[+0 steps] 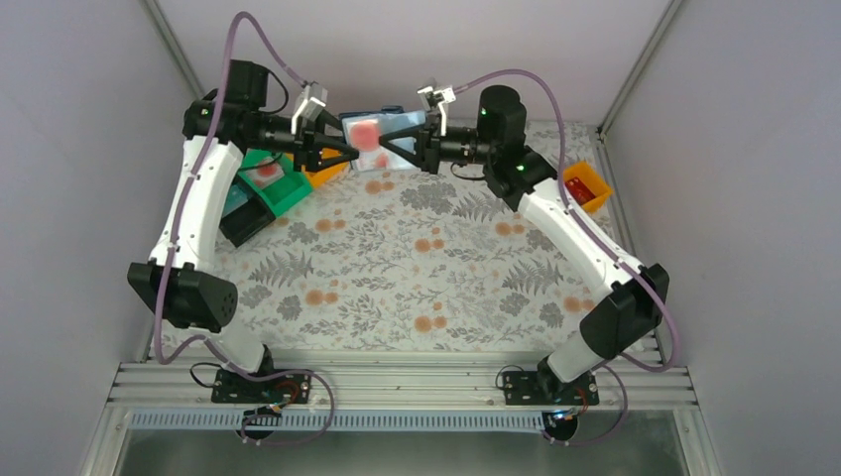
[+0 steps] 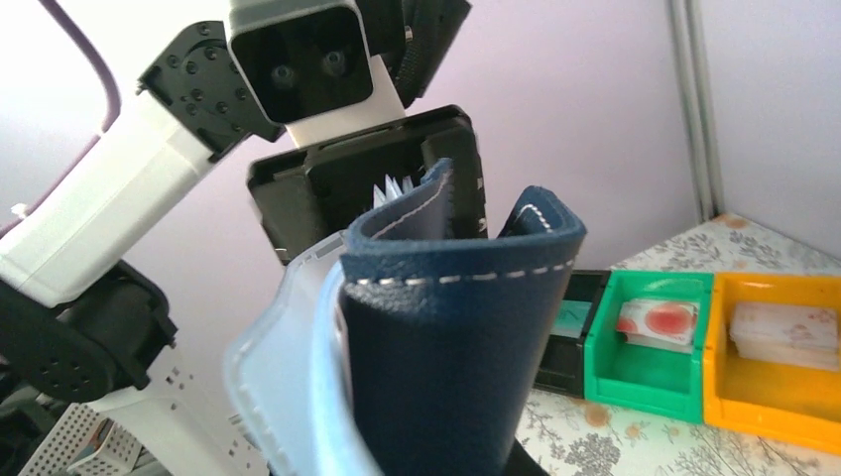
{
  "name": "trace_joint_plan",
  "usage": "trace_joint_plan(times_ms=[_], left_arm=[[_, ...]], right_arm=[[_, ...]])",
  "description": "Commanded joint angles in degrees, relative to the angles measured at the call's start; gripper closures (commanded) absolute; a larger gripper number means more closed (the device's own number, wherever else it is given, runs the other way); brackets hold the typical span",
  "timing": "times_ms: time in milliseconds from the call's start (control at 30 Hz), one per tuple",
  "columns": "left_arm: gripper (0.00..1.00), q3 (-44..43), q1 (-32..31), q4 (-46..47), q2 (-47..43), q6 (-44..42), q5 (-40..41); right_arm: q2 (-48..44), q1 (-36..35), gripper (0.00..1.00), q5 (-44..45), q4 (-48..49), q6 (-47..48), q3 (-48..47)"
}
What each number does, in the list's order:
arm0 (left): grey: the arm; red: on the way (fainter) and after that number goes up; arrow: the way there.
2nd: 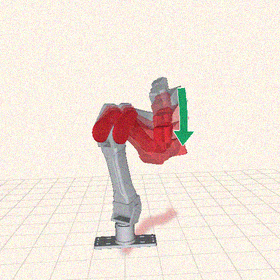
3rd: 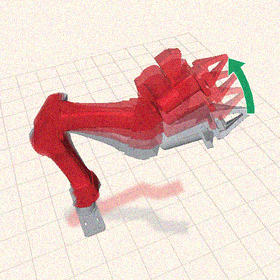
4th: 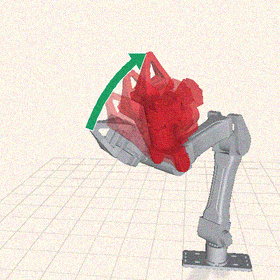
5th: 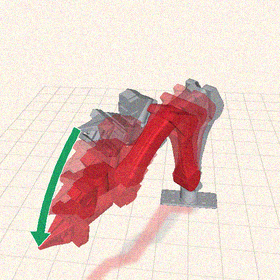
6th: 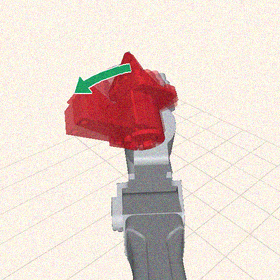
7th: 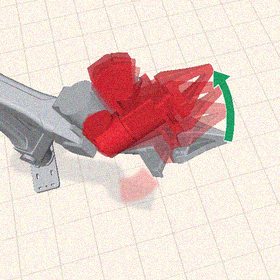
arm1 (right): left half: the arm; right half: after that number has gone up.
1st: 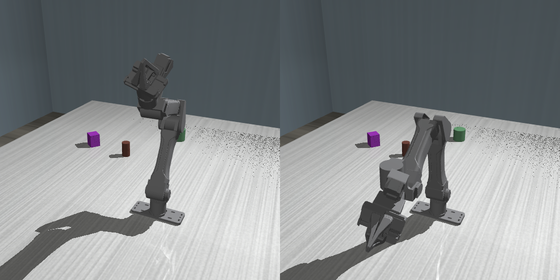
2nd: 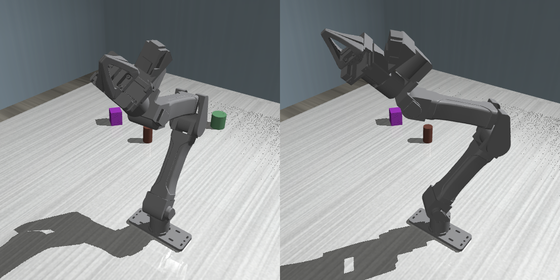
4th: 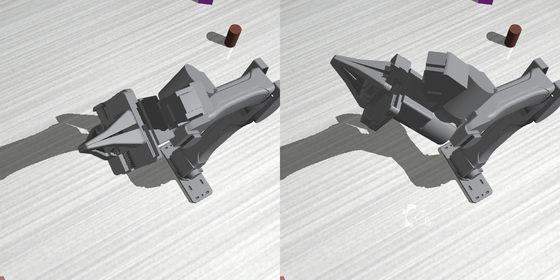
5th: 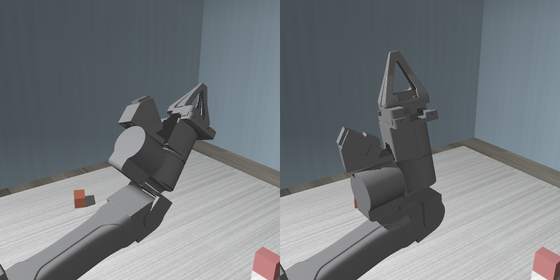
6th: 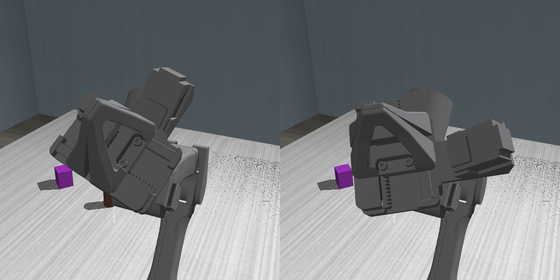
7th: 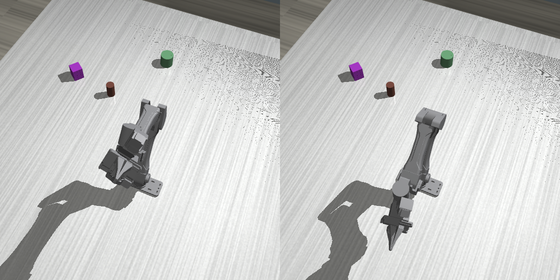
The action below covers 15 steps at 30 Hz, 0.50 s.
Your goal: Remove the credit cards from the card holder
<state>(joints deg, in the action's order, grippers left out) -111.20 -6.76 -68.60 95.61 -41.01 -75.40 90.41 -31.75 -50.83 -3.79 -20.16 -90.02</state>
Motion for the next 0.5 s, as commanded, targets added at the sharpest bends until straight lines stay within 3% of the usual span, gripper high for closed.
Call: trace_joint_plan(times_ms=[0, 100, 167, 267, 467], left_arm=[[0.67, 0.97, 0.00, 1.73, -2.98, -0.14, -2.68], [0.77, 0.32, 0.00, -3.28, -3.67, -6.77, -4.60], [0.77, -1.21, 0.00, -8.59, -3.55, -13.79, -5.49], [0.72, -0.69, 0.08, -9.08, -4.08, -14.94, -4.13], [0.72, -1.46, 0.08, -9.14, -4.21, -15.30, -1.62]], right_arm=[[-3.67, -1.00, 0.96, -4.01, 3.99, 2.87, -0.53], [-4.72, -0.99, 0.96, -5.74, 3.95, 3.95, -0.03], [-5.13, -0.95, 0.96, -6.16, 3.31, 4.60, -0.18], [-4.95, -1.00, 0.96, -6.70, 2.40, 5.24, -0.83], [-4.68, -1.00, 0.96, -7.68, 1.38, 6.05, -1.56]])
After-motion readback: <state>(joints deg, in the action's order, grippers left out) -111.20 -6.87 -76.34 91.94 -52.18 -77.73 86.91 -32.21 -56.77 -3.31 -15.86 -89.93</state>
